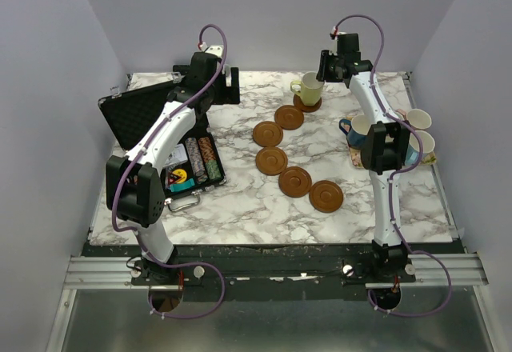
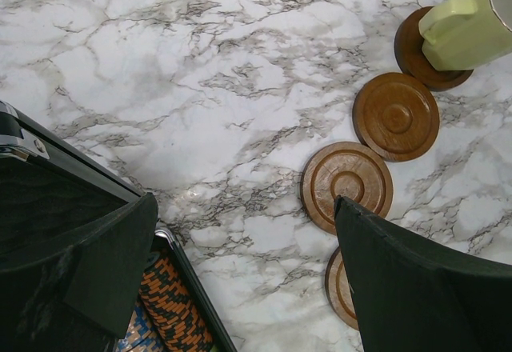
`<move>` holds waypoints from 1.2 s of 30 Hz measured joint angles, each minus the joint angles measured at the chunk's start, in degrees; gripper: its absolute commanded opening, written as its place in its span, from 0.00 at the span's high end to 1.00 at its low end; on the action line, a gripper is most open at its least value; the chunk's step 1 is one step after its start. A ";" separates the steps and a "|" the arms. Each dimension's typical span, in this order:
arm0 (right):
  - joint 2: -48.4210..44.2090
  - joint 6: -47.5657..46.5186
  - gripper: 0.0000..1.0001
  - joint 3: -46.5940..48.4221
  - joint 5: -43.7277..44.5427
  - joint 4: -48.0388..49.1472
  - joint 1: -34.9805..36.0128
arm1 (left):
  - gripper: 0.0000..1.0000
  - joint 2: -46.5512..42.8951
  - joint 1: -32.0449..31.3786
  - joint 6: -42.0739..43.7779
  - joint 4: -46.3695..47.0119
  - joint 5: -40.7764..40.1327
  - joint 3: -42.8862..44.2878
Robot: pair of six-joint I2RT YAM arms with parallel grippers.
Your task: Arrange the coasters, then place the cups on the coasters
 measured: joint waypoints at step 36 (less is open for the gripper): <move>-52.30 -1.51 0.44 -48.96 1.11 8.46 -6.75 | 0.01 -7.63 0.15 -1.55 5.29 -2.47 -4.44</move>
